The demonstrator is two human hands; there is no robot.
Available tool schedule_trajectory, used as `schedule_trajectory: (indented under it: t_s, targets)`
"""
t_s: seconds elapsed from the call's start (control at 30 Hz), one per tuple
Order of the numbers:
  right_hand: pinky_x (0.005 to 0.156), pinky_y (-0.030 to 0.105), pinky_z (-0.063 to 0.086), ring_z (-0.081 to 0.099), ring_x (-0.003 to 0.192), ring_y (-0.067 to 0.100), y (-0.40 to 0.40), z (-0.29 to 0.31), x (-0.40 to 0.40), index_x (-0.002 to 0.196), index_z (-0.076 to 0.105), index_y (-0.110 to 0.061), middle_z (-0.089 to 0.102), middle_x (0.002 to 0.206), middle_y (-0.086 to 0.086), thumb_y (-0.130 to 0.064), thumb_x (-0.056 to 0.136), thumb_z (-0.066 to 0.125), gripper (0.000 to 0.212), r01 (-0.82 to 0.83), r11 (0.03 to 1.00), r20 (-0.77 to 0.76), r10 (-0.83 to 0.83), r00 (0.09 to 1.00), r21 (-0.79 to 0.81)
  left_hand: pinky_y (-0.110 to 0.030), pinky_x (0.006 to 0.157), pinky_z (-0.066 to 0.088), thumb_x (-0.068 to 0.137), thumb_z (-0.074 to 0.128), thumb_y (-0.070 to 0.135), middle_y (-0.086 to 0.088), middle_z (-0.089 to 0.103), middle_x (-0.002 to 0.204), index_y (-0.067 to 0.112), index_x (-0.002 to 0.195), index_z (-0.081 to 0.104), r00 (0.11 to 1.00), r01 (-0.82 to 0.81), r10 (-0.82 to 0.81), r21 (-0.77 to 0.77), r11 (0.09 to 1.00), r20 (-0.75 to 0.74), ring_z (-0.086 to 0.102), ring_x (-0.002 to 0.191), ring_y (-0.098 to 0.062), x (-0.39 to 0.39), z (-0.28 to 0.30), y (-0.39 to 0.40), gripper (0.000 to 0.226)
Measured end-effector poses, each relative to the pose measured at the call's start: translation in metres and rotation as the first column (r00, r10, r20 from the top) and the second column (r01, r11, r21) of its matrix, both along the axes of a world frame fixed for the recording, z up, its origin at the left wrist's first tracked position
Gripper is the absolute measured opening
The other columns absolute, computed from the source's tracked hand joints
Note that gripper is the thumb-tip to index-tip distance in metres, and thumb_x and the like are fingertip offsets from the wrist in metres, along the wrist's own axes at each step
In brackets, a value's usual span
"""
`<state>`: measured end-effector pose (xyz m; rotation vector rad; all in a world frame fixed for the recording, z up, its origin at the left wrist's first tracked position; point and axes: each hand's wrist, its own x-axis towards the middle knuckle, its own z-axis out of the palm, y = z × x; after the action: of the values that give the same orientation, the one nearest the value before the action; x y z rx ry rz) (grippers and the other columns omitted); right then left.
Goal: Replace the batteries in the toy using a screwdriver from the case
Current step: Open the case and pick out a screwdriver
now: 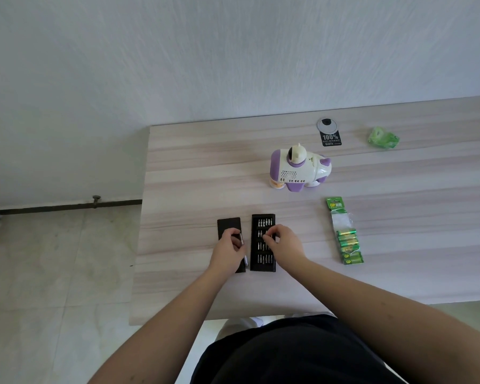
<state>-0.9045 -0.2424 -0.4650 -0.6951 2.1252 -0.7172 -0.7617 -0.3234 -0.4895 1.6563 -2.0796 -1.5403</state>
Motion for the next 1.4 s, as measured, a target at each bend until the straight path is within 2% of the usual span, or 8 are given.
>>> schedule_trajectory:
  t_s: [0.13,0.27,0.4,0.67,0.8,0.9,1.13,1.4]
  targets:
    - [0.077,0.023,0.037,0.051,0.095,0.012,0.0,-0.002,0.007,0.09,0.06,-0.018,0.054,0.108,-0.005,-0.025,0.092,0.06,0.007,-0.045,0.999,-0.035,0.045,0.998,0.013,-0.02,0.069,0.043,0.092,0.063,0.019,-0.002,0.066,0.087,0.015,0.1,0.067,1.0,0.017,-0.017,-0.002,1.0,0.002,0.057,0.077,-0.015,0.007,0.002,-0.004,0.009]
    - [0.076,0.025,0.038,0.056,0.102,0.016,0.0,-0.002,0.009,0.091,0.059,-0.02,0.058,0.109,0.0,-0.026,0.093,0.059,0.006,0.003,0.998,-0.02,-0.002,1.0,0.063,-0.025,0.075,0.04,0.097,0.055,0.026,-0.005,0.064,0.097,0.014,0.101,0.068,0.998,0.055,-0.052,-0.085,0.995,0.041,0.057,0.088,-0.017,0.013,0.002,-0.006,0.018]
    - [0.076,0.024,0.039,0.059,0.105,0.016,0.002,0.0,0.014,0.091,0.058,-0.02,0.063,0.11,0.003,-0.026,0.092,0.058,0.006,-0.006,0.997,0.033,0.004,0.999,0.077,-0.028,0.081,0.043,0.099,0.05,0.023,-0.005,0.069,0.1,0.013,0.101,0.066,1.0,0.009,-0.009,-0.01,1.0,-0.021,0.061,0.095,-0.019,0.017,-0.002,-0.006,0.019]
    - [0.085,0.035,0.051,0.061,0.103,0.014,0.007,0.005,0.017,0.079,0.057,-0.03,0.066,0.11,-0.003,-0.031,0.088,0.063,0.011,0.009,1.0,0.16,-0.012,0.987,0.023,-0.025,0.078,0.04,0.099,0.049,0.014,0.007,0.065,0.085,0.016,0.09,0.062,0.987,-0.084,0.088,0.042,0.996,-0.132,0.058,0.082,-0.009,0.019,0.01,-0.011,0.016]
    - [0.074,0.03,0.05,0.063,0.087,0.014,0.011,0.02,0.006,0.082,0.062,-0.026,0.069,0.096,-0.004,-0.029,0.087,0.066,0.007,0.159,0.986,0.197,-0.146,0.97,-0.05,-0.023,0.076,0.045,0.101,0.045,0.016,0.006,0.068,0.079,0.014,0.09,0.059,0.977,-0.117,0.121,0.033,0.993,-0.177,0.062,0.078,-0.008,0.022,0.028,-0.017,0.018]
    - [0.079,0.033,0.052,0.063,0.079,0.015,0.016,0.036,-0.001,0.086,0.065,-0.018,0.072,0.084,0.0,-0.021,0.085,0.068,0.004,0.224,0.966,0.279,-0.182,0.943,-0.127,-0.03,0.075,0.052,0.101,0.045,0.016,0.001,0.066,0.072,0.016,0.095,0.059,0.973,-0.053,0.061,0.04,0.998,-0.223,0.062,0.069,-0.01,0.022,0.043,-0.018,0.016]
    - [0.081,0.03,0.052,0.066,0.082,0.012,0.017,0.091,-0.006,0.097,0.07,-0.013,0.073,0.088,0.006,-0.011,0.086,0.07,0.011,0.299,0.906,0.46,-0.137,0.877,-0.301,-0.029,0.054,0.052,0.094,0.061,0.02,-0.001,0.057,0.071,0.029,0.095,0.067,0.949,-0.02,0.024,0.015,1.0,-0.315,0.053,0.06,-0.013,0.017,0.086,-0.011,0.011]
    - [0.084,0.03,0.052,0.065,0.085,0.01,-0.009,0.16,0.002,0.088,0.065,-0.014,0.071,0.082,-0.003,-0.01,0.092,0.061,0.007,0.28,0.821,0.459,-0.024,0.888,-0.498,-0.019,0.061,0.046,0.09,0.067,0.028,0.004,0.065,0.072,0.028,0.104,0.073,0.904,0.074,-0.144,-0.183,0.98,-0.404,0.054,0.06,-0.002,0.004,0.157,-0.016,0.015]
